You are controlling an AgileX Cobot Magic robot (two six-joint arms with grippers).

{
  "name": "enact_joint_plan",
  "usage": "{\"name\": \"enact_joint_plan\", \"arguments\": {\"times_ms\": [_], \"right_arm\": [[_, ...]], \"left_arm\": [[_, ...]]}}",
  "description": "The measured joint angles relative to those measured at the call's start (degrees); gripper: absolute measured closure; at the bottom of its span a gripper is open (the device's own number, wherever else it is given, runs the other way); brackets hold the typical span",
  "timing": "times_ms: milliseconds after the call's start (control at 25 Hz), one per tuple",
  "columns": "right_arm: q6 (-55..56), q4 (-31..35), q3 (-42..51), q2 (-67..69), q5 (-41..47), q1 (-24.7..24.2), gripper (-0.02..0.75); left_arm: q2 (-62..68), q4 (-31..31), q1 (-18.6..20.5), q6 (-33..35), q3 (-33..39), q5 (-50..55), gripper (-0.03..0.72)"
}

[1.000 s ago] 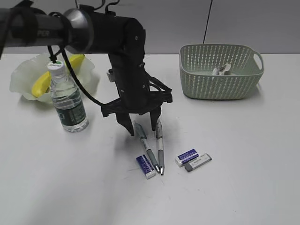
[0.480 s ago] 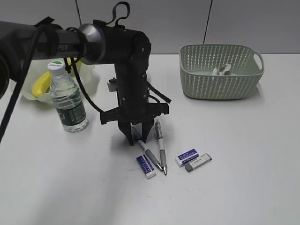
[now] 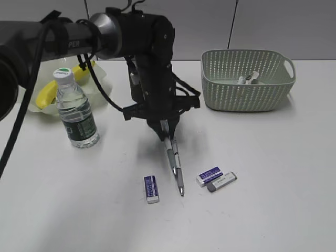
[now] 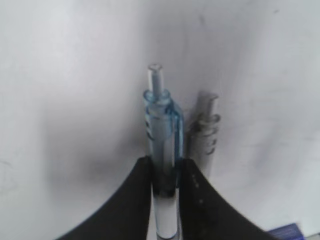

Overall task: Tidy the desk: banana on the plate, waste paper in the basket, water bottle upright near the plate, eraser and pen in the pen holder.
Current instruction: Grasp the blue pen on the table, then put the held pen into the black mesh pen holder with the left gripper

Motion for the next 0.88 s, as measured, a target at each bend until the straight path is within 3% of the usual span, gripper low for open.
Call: {"name": "enact_joint_plan", "arguments": {"times_ms": [320,520,680,880], "right_arm": [[0.0,-0.01,0.0,0.0,0.0,0.0,0.305],[0.0,-0.06,0.0,0.0,0.0,0.0,0.305],[0.0,-0.06,0.0,0.0,0.0,0.0,0.305],[0.0,-0.06,0.0,0.0,0.0,0.0,0.305]], "left_arm": [[-1.94,7.45,0.0,3.31,-17.06,0.14,0.569],[-3.5,18.21,0.0,5.19,-26.35,0.15,0.569],[-3.49,26.12,0.39,5.38,-27.88,-1.04,0.569],[-3.44,28.65,2.46,5.38,-27.2,-9.23,0.569]]}}
